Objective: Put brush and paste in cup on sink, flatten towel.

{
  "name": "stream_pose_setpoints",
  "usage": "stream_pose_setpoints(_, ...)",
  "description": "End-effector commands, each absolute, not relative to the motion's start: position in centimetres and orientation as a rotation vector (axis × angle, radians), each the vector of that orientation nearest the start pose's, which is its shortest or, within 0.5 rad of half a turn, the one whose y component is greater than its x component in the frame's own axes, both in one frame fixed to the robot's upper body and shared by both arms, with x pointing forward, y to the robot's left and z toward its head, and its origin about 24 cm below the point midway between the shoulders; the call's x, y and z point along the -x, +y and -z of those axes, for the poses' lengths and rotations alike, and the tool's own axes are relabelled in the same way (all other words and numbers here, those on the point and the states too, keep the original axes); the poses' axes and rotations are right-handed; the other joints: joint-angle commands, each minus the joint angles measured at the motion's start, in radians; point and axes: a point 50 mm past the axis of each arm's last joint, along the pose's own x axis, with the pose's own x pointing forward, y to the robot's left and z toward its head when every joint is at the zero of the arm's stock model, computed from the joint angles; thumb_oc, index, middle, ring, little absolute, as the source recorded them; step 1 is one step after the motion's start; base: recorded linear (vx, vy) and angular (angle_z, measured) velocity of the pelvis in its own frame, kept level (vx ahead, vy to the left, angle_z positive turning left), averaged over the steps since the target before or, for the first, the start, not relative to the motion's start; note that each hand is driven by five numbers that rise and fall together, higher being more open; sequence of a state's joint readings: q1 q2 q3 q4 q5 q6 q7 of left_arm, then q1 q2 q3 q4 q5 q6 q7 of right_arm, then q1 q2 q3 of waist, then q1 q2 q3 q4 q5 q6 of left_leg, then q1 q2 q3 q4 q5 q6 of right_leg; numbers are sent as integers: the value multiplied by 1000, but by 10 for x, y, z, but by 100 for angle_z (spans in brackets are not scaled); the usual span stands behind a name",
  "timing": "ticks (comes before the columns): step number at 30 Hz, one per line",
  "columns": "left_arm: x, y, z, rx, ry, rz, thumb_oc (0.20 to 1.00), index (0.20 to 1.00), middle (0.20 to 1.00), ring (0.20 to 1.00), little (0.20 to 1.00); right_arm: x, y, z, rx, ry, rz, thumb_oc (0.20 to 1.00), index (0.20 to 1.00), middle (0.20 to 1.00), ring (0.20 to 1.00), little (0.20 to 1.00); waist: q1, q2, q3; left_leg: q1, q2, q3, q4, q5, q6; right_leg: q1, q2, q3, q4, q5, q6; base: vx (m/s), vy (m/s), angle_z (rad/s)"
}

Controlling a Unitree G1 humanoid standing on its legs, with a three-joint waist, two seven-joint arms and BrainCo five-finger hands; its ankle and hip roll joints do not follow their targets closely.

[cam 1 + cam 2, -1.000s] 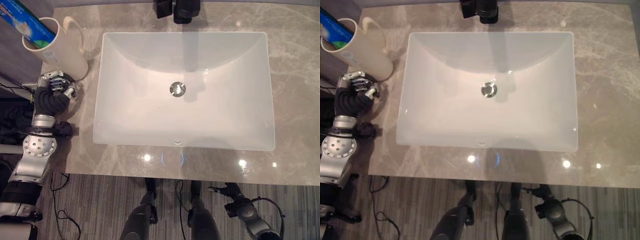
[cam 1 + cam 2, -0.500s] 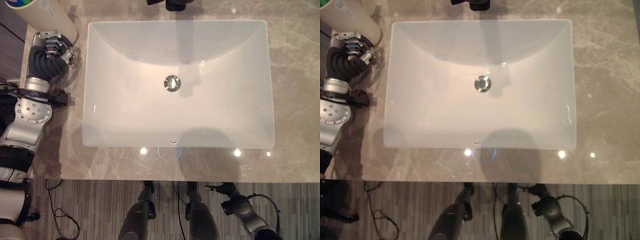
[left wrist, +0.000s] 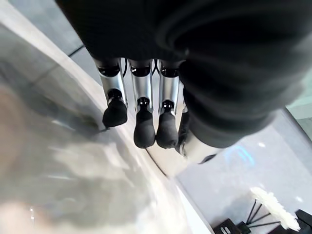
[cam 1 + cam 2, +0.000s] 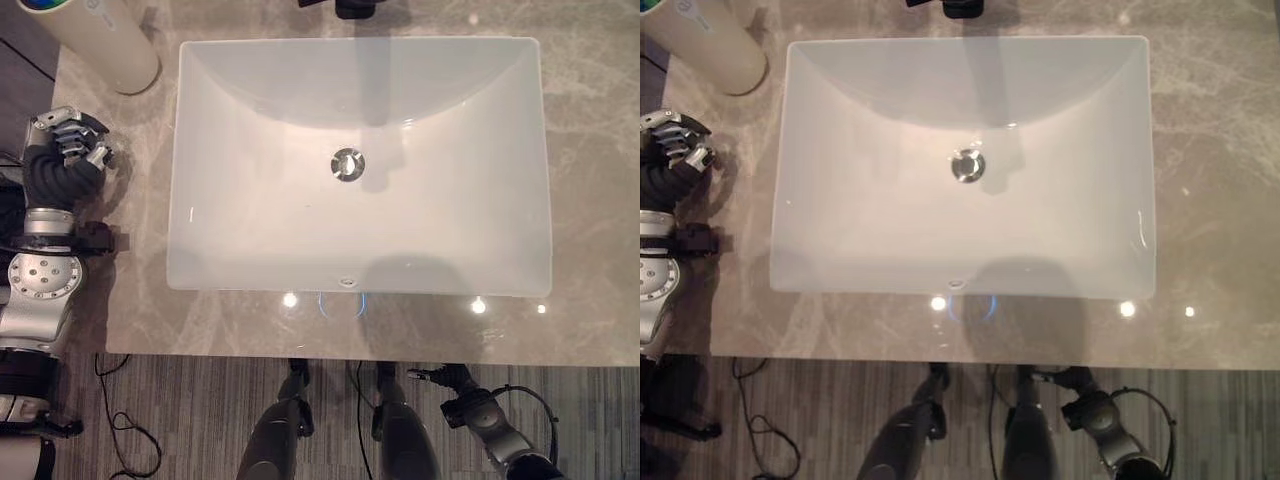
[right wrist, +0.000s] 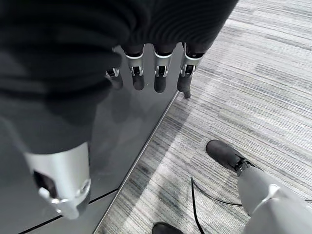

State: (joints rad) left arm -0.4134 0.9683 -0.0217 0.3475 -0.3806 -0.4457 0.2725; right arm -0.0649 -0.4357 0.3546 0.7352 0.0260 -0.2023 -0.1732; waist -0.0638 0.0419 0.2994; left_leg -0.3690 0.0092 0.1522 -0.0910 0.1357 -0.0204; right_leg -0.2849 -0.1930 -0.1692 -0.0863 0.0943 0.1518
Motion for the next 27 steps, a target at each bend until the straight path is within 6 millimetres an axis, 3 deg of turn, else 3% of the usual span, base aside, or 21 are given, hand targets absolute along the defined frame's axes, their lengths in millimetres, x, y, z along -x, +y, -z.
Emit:
stream_pose_setpoints(1, -294, 352, -231, -493, -600, -505, 200, 200, 200, 200, 200, -225, -236, 62, 529, 411, -14, 1000, 1000, 1000, 1000, 1000, -2, 9, 5, 41, 27, 1, 4, -55, -68, 50, -74, 11, -1, 74, 88, 0, 0, 0)
stream_pose_setpoints(9, -320, 351, -266, -437, -623, -572, 200, 200, 200, 200, 200, -235, -217, 61, 521, 385, -72, 1000, 1000, 1000, 1000, 1000, -24, -12, 13, 23, 32, 4, 4, -52, -69, 32, -70, 20, -1, 84, 93, 0, 0, 0)
stream_pose_setpoints(13, -334, 338, -285, -445, -644, -550, 200, 200, 200, 200, 200, -242, -206, 58, 512, 360, -99, 1000, 1000, 1000, 1000, 1000, -33, -14, 18, 19, 31, 2, 4, -50, -69, 27, -72, 25, -1, 94, 96, 0, 0, 0)
stream_pose_setpoints(17, -344, 321, -288, -427, -664, -499, 200, 200, 200, 200, 200, -244, -194, 59, 505, 349, -139, 1000, 1000, 1000, 1000, 1000, -39, -16, 15, 18, 30, 5, 4, -53, -66, 24, -75, 30, -1, 95, 95, 0, 0, 0)
stream_pose_setpoints(27, -353, 309, -291, -428, -669, -495, 200, 200, 200, 200, 200, -241, -192, 63, 506, 363, -151, 1000, 1000, 1000, 1000, 1000, -47, -12, 15, 20, 34, 14, 4, -54, -67, 17, -74, 36, -1, 89, 94, -2, 0, -3)
